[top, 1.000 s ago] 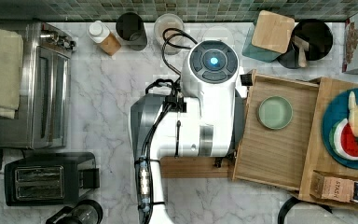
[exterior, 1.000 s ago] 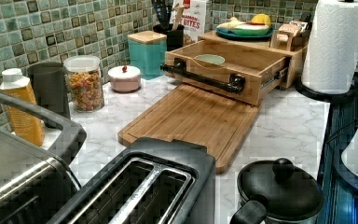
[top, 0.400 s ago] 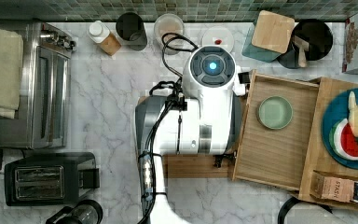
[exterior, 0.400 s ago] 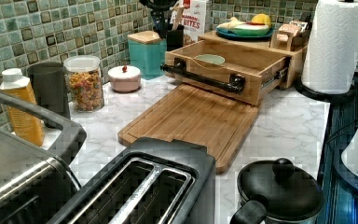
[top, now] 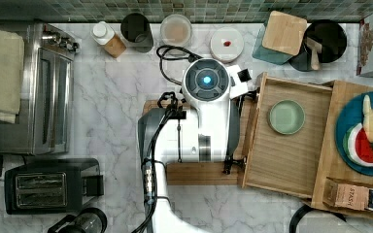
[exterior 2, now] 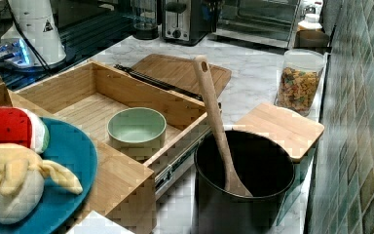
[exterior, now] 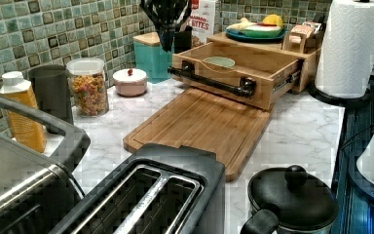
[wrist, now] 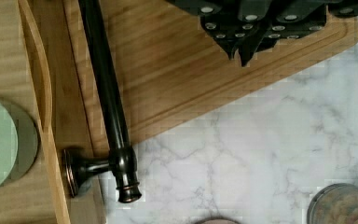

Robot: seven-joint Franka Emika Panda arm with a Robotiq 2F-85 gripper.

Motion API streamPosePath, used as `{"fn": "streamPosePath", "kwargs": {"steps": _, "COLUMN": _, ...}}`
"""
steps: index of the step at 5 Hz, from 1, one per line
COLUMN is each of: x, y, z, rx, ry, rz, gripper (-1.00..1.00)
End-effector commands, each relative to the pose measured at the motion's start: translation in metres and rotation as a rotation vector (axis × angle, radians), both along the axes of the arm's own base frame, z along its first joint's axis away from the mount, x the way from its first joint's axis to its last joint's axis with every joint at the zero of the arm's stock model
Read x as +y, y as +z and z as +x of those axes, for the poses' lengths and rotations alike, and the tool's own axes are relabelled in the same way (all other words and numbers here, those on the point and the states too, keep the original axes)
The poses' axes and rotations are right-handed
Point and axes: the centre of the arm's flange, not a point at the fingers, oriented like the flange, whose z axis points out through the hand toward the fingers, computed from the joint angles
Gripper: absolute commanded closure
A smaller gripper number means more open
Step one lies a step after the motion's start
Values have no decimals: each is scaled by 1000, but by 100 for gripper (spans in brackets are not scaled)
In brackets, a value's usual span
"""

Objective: Close the drawer.

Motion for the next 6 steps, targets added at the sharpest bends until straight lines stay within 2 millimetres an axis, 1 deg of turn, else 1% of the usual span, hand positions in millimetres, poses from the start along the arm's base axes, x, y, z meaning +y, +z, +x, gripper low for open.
{"fn": "streamPosePath", "kwargs": {"steps": 1, "x": -9, "y": -80, "z": 1, "rx": 98, "ry": 74, "rz": -88, "gripper": 100}}
{"fn": "streamPosePath", "kwargs": {"steps": 3, "x": -28, "y": -97, "z": -6, "rx": 30, "ry": 146, "rz": -180, "gripper": 100}}
{"fn": "streamPosePath", "kwargs": {"steps": 5, "x": -58, "y": -97, "z": -7, "rx": 60, "ry": 174, "rz": -145, "gripper": 100}}
{"fn": "streamPosePath", "kwargs": {"steps": 6, "x": -80, "y": -96, "z": -14, "rx": 57, "ry": 189, "rz": -138, "gripper": 100}}
